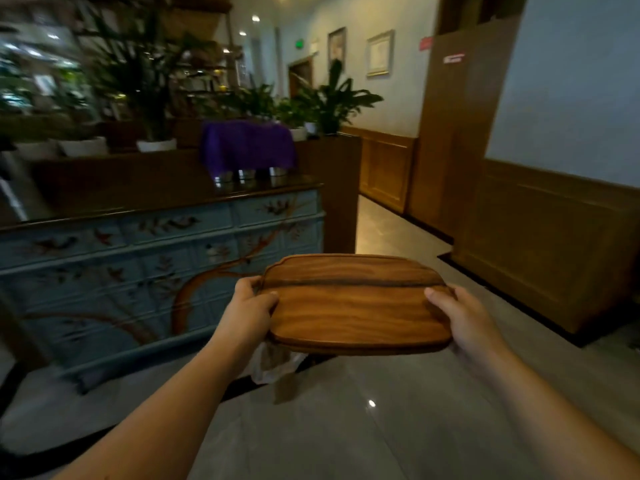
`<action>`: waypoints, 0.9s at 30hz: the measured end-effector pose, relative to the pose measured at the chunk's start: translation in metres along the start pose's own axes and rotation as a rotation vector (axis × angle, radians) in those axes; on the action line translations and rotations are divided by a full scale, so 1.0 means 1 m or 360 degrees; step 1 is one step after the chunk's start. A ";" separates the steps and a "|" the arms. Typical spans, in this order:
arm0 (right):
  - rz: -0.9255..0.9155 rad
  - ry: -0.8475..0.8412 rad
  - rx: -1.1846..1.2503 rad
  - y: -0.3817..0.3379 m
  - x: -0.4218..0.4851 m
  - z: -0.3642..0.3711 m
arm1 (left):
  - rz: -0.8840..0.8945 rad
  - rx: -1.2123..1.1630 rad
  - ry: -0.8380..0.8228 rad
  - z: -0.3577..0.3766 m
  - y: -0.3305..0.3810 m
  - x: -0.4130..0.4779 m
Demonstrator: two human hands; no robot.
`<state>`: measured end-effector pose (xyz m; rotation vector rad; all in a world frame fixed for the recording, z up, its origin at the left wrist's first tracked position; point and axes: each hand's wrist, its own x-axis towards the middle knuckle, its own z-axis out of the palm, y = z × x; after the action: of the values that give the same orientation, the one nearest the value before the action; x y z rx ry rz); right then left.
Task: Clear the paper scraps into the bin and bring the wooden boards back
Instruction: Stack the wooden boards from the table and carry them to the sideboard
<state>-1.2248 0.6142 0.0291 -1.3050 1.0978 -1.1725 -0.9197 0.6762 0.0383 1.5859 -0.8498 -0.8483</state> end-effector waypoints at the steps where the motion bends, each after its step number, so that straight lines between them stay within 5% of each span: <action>1: 0.0010 -0.0039 0.0010 0.000 0.016 0.014 | -0.0014 0.0003 0.0042 -0.011 0.001 0.011; 10: -0.0006 -0.0426 -0.0016 0.009 0.159 0.198 | -0.0023 -0.0012 0.0264 -0.137 0.003 0.146; 27: -0.0022 -0.0652 -0.0111 0.013 0.412 0.486 | -0.0073 0.0051 0.0507 -0.309 0.014 0.427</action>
<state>-0.6970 0.2575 0.0403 -1.5260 0.8347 -0.8309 -0.4439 0.4489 0.0612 1.7176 -0.6028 -0.5939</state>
